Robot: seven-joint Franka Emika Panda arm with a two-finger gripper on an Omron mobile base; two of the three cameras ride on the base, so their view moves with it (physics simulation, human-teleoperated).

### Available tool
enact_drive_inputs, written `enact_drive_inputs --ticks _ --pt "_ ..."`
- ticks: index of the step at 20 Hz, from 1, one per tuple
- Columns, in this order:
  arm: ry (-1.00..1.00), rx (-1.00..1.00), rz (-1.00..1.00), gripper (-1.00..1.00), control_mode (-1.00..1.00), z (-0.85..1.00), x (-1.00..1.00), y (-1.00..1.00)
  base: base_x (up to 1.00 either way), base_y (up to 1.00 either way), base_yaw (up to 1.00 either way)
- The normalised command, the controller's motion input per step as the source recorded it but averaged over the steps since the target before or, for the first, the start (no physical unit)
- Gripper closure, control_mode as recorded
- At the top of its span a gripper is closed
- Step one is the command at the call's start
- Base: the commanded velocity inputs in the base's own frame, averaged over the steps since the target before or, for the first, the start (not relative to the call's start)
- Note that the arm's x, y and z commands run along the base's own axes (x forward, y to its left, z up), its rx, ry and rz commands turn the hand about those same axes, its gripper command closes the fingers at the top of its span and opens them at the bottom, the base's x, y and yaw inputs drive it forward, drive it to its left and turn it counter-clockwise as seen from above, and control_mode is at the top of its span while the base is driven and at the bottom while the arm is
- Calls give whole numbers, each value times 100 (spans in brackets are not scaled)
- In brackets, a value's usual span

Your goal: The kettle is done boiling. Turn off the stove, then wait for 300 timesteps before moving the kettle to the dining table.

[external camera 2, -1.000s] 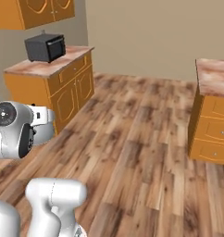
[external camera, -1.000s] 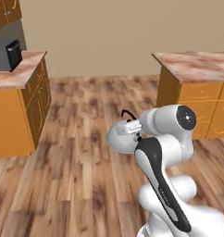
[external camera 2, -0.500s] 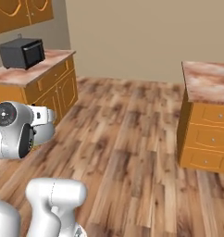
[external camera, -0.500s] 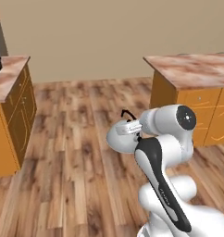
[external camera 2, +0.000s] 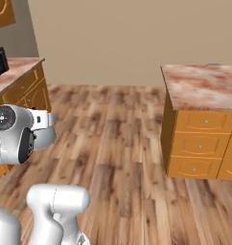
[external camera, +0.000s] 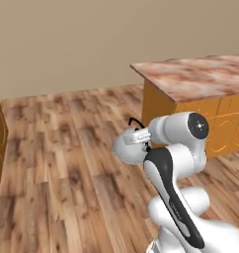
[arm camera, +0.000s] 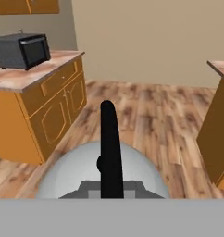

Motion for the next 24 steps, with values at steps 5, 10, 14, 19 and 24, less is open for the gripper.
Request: enact_drive_inputs --ticks 5,10,14,19,24 --pt "0 0 0 100 100 0 0 0 59 54 -36" --pt "0 0 0 100 100 0 0 0 52 68 -37" --pt "0 0 0 100 100 0 0 0 50 70 -37" --pt "0 0 0 100 100 0 0 0 50 62 -38" --pt "0 0 0 100 100 0 0 0 53 60 -39"
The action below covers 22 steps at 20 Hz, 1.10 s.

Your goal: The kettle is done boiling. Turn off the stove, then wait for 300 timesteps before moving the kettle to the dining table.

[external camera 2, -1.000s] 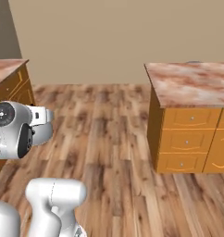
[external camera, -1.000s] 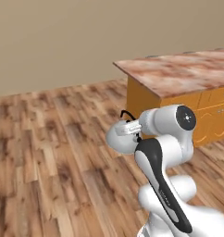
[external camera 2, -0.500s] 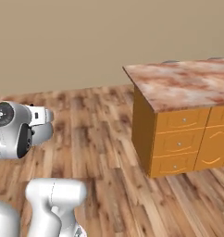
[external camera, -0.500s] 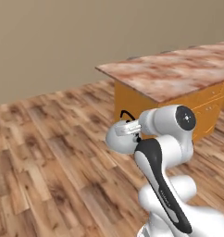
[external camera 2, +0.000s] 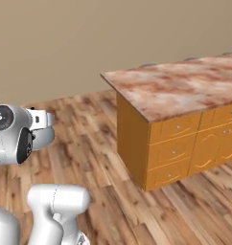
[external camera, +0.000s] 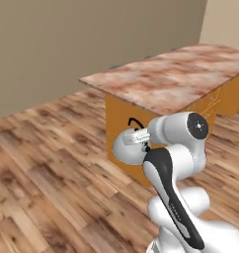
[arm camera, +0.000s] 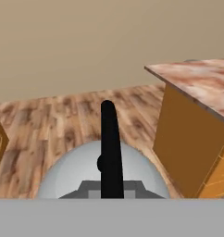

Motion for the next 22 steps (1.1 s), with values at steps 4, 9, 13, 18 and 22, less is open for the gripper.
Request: enact_drive_inputs --ticks 4,9,13,18,22 --pt "0 0 0 100 100 0 0 0 50 63 -39" --pt "0 0 0 100 100 0 0 0 49 72 -39" --pt "0 0 0 100 100 0 0 0 46 77 -39" --pt "0 0 0 100 100 0 0 0 41 82 -39" --pt "0 0 0 100 100 0 0 0 38 75 -39"
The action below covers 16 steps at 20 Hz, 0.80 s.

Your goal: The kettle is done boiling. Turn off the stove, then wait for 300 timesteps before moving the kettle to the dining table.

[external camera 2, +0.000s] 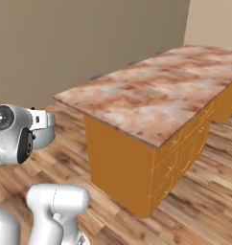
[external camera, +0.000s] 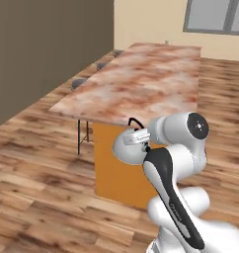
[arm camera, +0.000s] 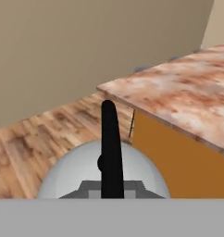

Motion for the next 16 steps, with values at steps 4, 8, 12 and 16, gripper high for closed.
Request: enact_drive_inputs --ticks 4,8,12,16 --pt "0 0 0 100 100 0 0 0 38 76 -40" --pt "0 0 0 100 100 0 0 0 40 72 -40" --pt "0 0 0 100 100 0 0 0 39 72 -40" --pt "0 0 0 100 100 0 0 0 40 73 -40"
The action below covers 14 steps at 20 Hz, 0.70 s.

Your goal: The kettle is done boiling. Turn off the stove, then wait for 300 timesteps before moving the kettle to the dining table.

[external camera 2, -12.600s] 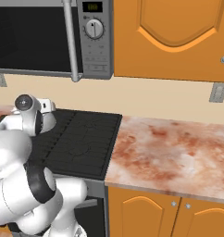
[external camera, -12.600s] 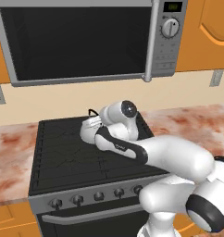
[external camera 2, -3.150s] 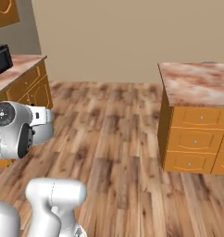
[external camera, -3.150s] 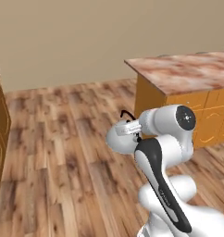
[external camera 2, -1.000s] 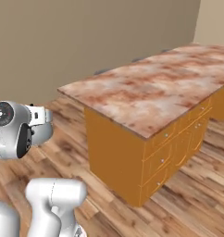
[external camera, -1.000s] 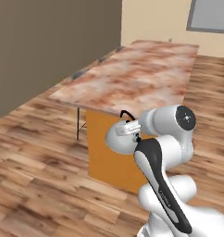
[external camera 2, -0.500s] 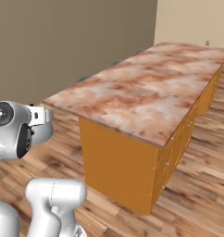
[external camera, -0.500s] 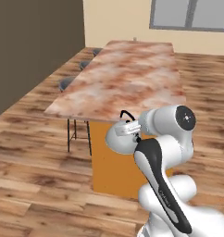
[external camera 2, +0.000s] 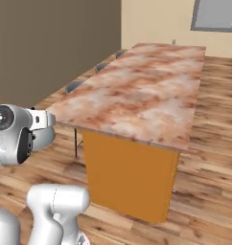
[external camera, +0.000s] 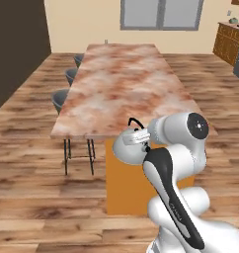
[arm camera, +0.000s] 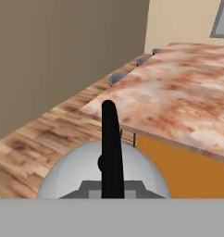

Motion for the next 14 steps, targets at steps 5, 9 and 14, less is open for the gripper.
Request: enact_drive_inputs --ticks 5,9,14 --pt "0 0 0 100 100 0 0 0 46 68 -40" --pt "0 0 0 100 100 0 0 0 57 44 -37" --pt "0 0 0 100 100 0 0 0 64 27 -35"
